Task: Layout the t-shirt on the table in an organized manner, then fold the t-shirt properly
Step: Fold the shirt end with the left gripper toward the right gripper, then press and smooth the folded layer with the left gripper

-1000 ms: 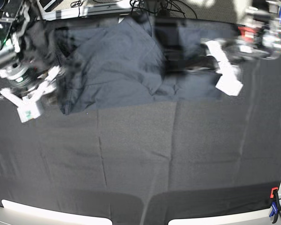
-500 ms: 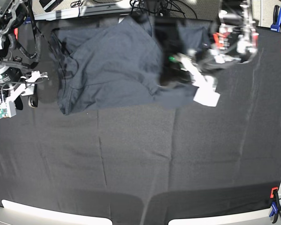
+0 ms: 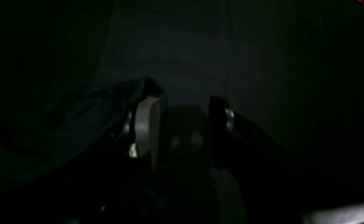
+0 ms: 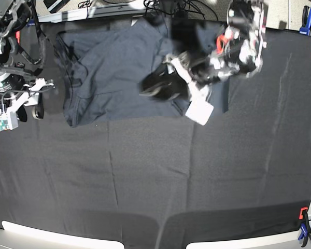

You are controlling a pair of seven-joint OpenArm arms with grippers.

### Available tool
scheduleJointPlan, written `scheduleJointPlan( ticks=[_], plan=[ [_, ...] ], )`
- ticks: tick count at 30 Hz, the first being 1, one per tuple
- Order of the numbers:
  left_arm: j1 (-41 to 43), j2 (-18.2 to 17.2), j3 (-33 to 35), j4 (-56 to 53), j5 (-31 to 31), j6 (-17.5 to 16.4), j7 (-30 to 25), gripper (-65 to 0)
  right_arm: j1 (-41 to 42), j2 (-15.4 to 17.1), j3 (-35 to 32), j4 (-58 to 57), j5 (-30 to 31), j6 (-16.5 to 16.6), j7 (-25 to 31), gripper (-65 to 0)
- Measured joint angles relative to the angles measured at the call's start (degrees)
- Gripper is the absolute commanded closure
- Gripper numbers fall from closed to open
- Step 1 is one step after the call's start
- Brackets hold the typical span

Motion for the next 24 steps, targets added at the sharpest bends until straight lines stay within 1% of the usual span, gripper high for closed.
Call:
scheduleJointPlan(
  ticks=[1,2,6,7,8,10,13,14,17,19,20,24],
  plan=[
    [-0.4,0.0,0.0,0.5,-2.3,-1.9,1.0,-29.4,0.0,0.0,0.0,0.0,0.8,0.0,0.0,-25.6],
    [-0.7,0.0,0.0,1.6,-2.7,-2.7,2.3,-29.4,0.0,0.0,0.0,0.0,0.7,0.0,0.0,-25.6],
    [-0.5,0.0,-2.8,7.0,-2.4,-3.1,12.1,-29.4,-0.2,0.0,0.0,0.0,0.6,0.0,-0.2,-25.6],
    [-0.2,-0.2,-3.7,8.3,-2.4,-3.1,13.8,-29.4,-0.4,0.0,0.0,0.0,0.5,0.0,-0.2,-25.6],
    [0.2,-0.4,-4.7,9.3,-2.4,-3.1,14.4,-29.4,-0.9,0.0,0.0,0.0,0.5,0.0,-0.2,-25.6],
    [1.9,-0.7,-7.0,10.6,0.5,-3.2,14.2,-29.4,-2.2,0.0,0.0,0.0,0.5,0.2,-0.2,-25.6],
    [6.2,-1.3,-9.0,10.4,9.7,-3.1,13.9,-29.4,-4.0,0.0,0.1,0.0,0.3,0.6,-0.4,-25.6],
    [7.8,-1.4,-9.0,10.3,11.2,-3.1,13.3,-29.4,-4.1,0.0,0.1,0.0,0.3,0.6,-0.4,-25.6],
    [12.0,-1.0,-8.6,10.3,12.5,-3.1,8.7,-29.4,-3.8,0.0,0.0,0.0,0.3,0.6,-0.4,-25.6],
    [13.4,-0.8,-8.6,10.4,15.3,-3.2,7.3,-29.4,-3.7,0.0,0.0,0.0,0.3,0.6,-0.4,-25.6],
    [14.0,-0.8,-8.6,10.4,17.0,-3.1,7.4,-29.4,-3.8,0.0,0.1,0.0,0.3,0.6,-0.4,-25.6],
    [15.9,-1.1,-8.6,10.4,17.0,-3.1,7.5,-29.4,-3.8,0.0,0.0,0.0,0.5,0.6,-0.4,-25.6]
  ],
)
